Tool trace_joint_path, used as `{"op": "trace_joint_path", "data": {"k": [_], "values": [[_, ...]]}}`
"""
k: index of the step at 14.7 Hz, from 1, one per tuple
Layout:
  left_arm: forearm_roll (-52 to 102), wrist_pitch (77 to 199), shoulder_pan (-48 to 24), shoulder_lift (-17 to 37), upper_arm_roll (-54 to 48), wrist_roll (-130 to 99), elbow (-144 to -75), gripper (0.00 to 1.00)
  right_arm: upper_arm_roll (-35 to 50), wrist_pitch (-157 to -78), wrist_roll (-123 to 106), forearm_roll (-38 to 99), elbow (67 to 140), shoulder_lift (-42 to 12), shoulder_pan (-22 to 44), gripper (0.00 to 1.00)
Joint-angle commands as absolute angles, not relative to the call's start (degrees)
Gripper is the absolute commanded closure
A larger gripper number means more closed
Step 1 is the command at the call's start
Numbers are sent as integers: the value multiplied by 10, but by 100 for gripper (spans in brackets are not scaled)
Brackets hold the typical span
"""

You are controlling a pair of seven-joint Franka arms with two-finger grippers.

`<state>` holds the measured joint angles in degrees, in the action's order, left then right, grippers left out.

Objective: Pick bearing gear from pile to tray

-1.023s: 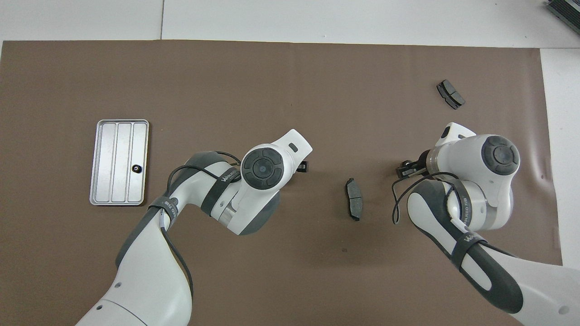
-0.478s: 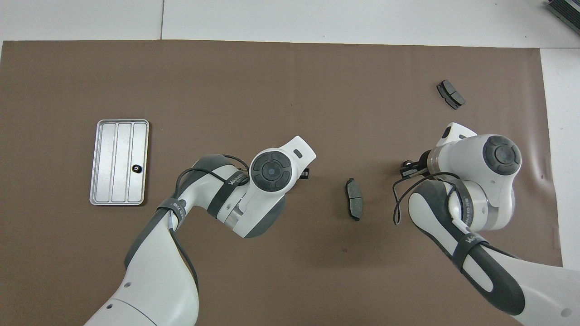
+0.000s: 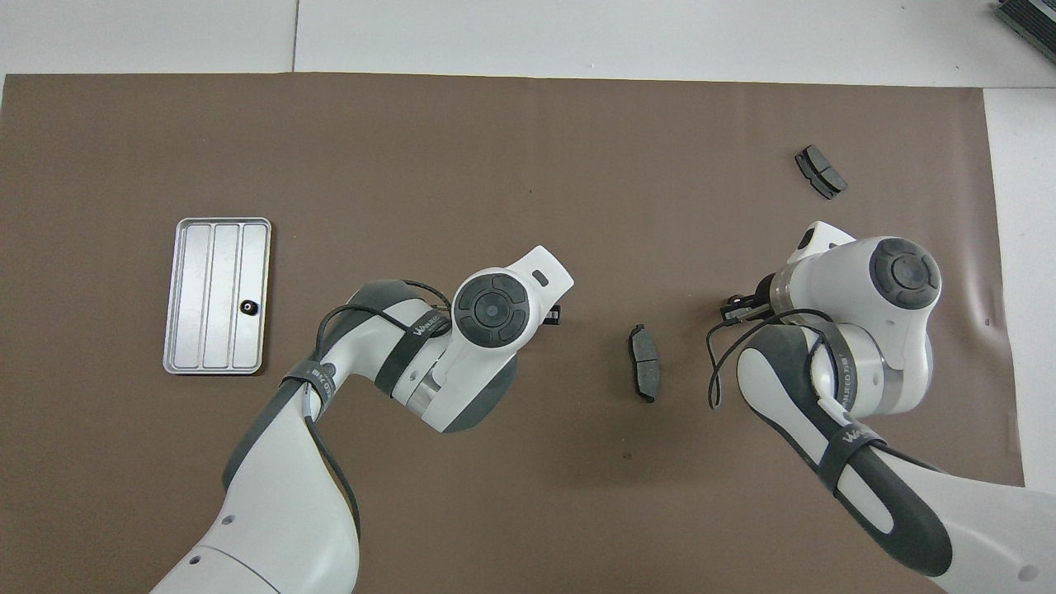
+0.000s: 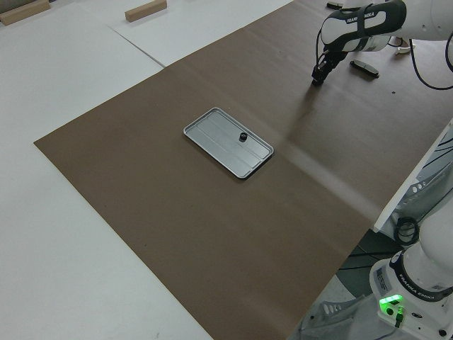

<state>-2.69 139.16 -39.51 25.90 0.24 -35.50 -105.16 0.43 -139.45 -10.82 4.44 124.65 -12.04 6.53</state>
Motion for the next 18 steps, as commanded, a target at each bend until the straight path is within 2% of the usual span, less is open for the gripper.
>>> {"op": "trace_joint_path", "data": {"k": [1, 4, 8, 12, 18], "values": [[-38, 1372, -395, 259, 10, -371, -1031, 100, 8, -1382, -87, 61, 1237, -124, 63, 100], [-40, 1359, -388, 249, 18, -371, -1032, 100, 11, -1378, -59, 61, 1234, -119, 73, 100], [-40, 1317, -338, 172, 27, -301, -1065, 100, 12, -1310, 82, 61, 1178, -110, 128, 100], [-40, 1306, -252, 98, 26, -167, -1116, 100, 12, -1357, 225, 62, 1162, -120, 201, 100], [-39, 1310, -143, 83, 25, -64, -1131, 100, 12, -1421, 456, 62, 1048, -221, 319, 100]]}}
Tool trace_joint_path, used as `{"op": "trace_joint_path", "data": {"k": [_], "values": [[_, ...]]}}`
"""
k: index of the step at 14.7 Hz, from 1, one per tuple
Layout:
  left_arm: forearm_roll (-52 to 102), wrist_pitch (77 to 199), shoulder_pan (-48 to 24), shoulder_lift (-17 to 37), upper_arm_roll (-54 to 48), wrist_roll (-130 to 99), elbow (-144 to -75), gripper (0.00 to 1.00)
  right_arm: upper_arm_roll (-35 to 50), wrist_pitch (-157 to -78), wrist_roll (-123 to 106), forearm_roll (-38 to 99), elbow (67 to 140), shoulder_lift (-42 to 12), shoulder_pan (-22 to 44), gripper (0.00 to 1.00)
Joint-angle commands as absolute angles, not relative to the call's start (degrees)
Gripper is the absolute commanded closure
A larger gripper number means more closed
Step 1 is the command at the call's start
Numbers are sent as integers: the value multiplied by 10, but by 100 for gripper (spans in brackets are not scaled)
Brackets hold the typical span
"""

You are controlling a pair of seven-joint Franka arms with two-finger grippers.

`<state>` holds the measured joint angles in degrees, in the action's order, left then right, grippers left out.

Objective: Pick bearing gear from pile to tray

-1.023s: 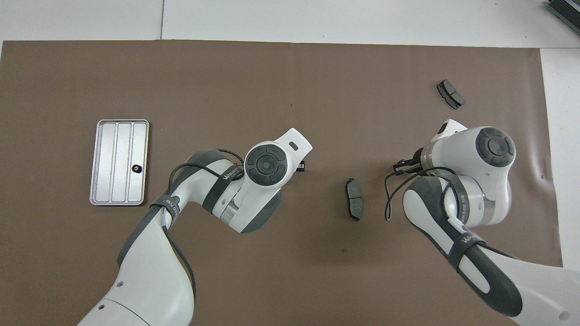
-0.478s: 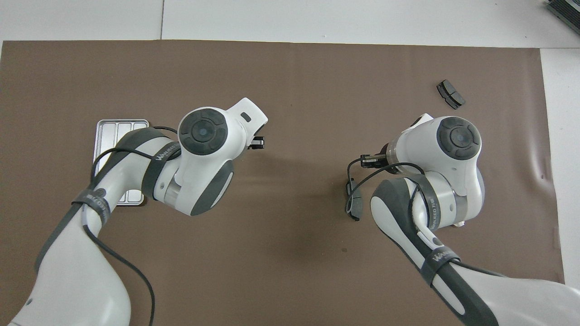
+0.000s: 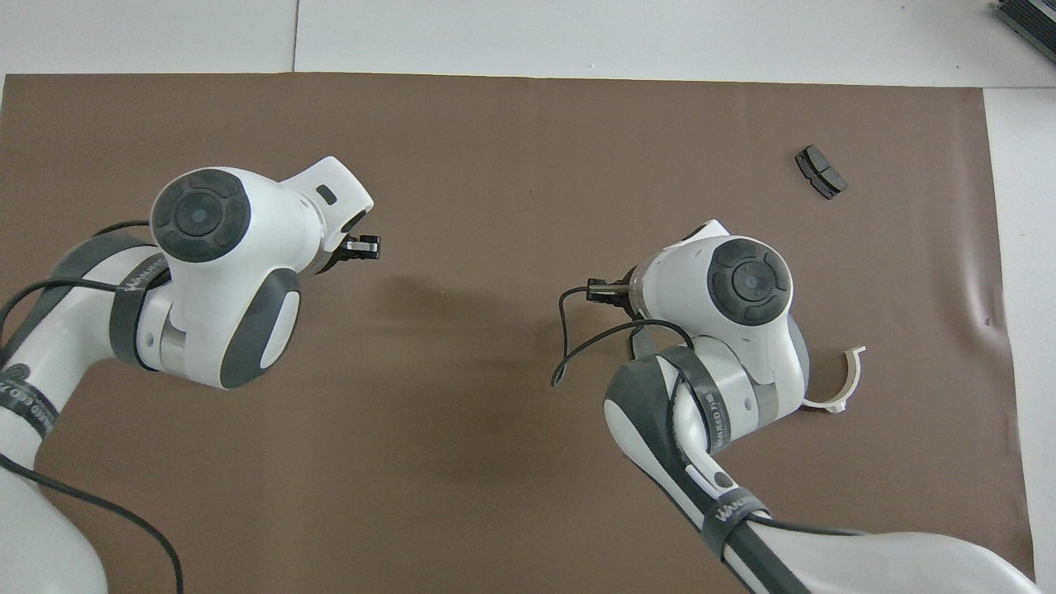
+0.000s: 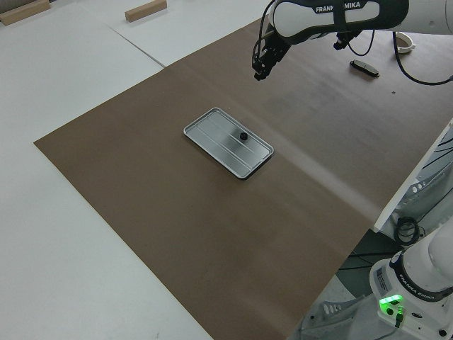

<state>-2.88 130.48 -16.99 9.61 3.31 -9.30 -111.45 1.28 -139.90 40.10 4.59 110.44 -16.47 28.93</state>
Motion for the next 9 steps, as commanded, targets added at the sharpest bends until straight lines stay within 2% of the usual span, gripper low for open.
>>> {"op": "trace_joint_path", "data": {"k": [1, 3, 5, 6, 8, 9], "values": [[-38, 1308, -128, 83, 25, -35, -1137, 100, 12, -1440, 487, 61, 1036, -243, 341, 100], [-33, 1305, -102, 75, 25, -26, -1154, 100, 12, -1469, 513, 53, 1034, -270, 366, 100], [-33, 1311, -88, 69, 25, -24, -1169, 100, 12, -1470, 514, 51, 1044, -271, 370, 100], [-33, 1312, -73, 69, 25, -10, -1169, 100, 12, -1472, 514, 51, 1051, -271, 370, 94], [-29, 1315, -47, 67, 25, 35, -1180, 100, 11, -1475, 514, 51, 1058, -272, 374, 63], [-24, 1327, -33, 64, 25, 49, -1193, 100, 11, -1470, 514, 50, 1057, -270, 374, 5]]}}
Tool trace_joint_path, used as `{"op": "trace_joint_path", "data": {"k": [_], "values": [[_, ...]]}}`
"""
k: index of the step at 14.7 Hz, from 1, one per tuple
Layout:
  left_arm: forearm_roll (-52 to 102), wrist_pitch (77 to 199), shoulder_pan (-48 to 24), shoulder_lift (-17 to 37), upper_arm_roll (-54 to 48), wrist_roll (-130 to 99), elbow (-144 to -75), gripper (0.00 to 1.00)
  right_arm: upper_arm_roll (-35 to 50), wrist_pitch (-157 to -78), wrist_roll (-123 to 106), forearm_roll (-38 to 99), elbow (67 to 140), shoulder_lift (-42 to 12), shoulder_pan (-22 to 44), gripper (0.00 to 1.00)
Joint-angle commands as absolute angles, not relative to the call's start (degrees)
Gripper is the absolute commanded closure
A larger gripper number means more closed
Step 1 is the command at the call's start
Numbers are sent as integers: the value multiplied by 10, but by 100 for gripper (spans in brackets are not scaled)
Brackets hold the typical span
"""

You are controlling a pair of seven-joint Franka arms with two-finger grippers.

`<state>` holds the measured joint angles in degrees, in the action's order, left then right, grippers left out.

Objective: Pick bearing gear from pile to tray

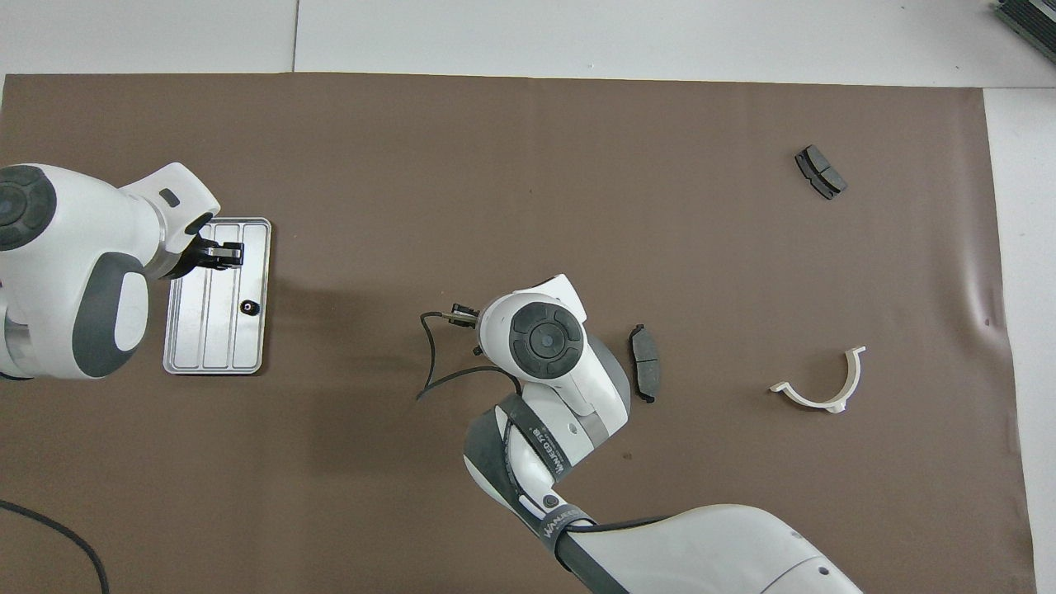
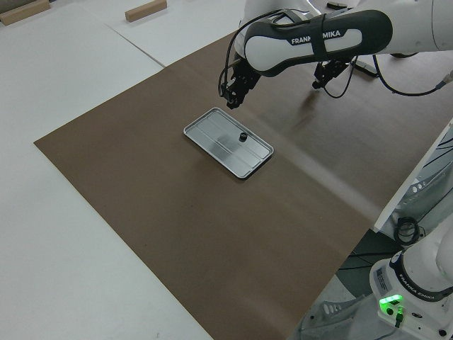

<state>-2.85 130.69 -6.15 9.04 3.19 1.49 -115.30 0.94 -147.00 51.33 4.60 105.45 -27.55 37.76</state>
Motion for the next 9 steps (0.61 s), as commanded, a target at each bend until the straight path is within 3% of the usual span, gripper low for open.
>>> {"op": "trace_joint_path", "data": {"k": [1, 9], "values": [[-21, 1345, -22, 58, 25, 69, -1210, 100, 7, -1465, 514, 48, 1056, -266, 374, 0], [25, 1405, 19, 47, 24, 134, -1278, 100, 4, -1302, 395, 4, 1054, -133, 242, 0]]}}
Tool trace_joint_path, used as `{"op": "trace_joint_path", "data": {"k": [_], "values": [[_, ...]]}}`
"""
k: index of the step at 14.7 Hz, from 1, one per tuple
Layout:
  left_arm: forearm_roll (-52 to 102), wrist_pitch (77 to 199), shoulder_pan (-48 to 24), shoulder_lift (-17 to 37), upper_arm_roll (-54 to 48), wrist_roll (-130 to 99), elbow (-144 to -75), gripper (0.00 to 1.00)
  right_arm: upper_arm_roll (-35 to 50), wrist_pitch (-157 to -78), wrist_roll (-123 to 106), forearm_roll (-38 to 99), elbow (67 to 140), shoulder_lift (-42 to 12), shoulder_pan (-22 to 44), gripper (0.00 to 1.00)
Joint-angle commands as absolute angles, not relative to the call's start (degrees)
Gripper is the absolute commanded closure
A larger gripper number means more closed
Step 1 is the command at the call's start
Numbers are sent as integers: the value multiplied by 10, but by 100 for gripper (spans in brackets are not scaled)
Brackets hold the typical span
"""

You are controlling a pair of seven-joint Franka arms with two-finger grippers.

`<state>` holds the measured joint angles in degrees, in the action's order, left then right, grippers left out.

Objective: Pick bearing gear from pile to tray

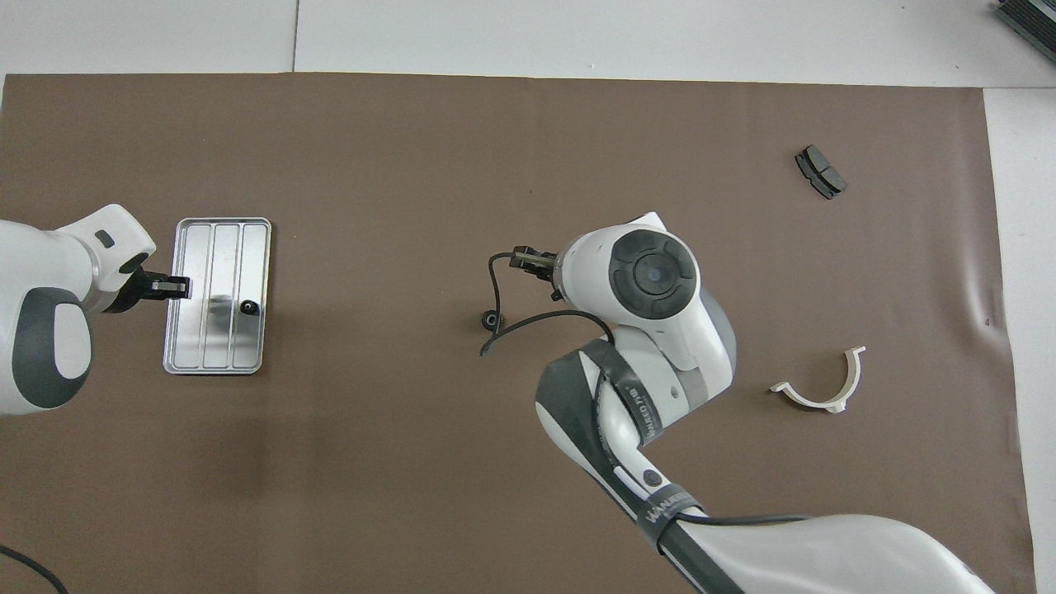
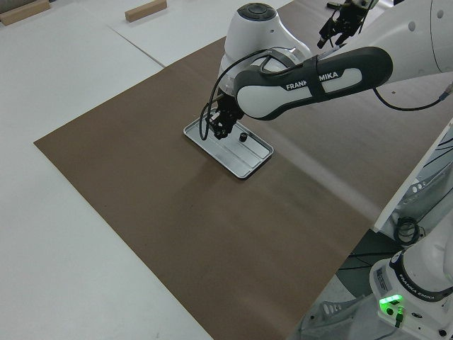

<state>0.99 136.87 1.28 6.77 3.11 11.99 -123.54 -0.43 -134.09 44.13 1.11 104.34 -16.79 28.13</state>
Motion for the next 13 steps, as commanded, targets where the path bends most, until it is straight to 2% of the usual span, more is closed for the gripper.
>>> {"op": "trace_joint_path", "data": {"k": [1, 7, 8, 9, 10, 12, 13], "values": [[25, 1407, 20, 48, 24, 134, -1281, 100, 4, -1276, 367, 4, 1054, -119, 224, 0], [25, 1410, 13, 59, 24, 134, -1292, 100, 4, -1152, 201, 5, 1052, -26, 93, 0], [26, 1410, 13, 59, 24, 133, -1292, 95, 4, -1134, 193, 5, 1052, -10, 73, 0], [26, 1408, 12, 59, 24, 133, -1292, 87, 4, -1112, 179, 5, 1049, 7, 59, 0], [26, 1405, 12, 59, 24, 133, -1291, 68, 2, -1088, 160, 6, 1042, 19, 46, 0], [26, 1395, 11, 59, 24, 132, -1285, 10, 2, -1028, 108, 12, 1008, 30, 5, 0], [26, 1384, 11, 59, 24, 134, -1277, 0, 2, -991, 77, 12, 975, 29, -12, 0]]}}
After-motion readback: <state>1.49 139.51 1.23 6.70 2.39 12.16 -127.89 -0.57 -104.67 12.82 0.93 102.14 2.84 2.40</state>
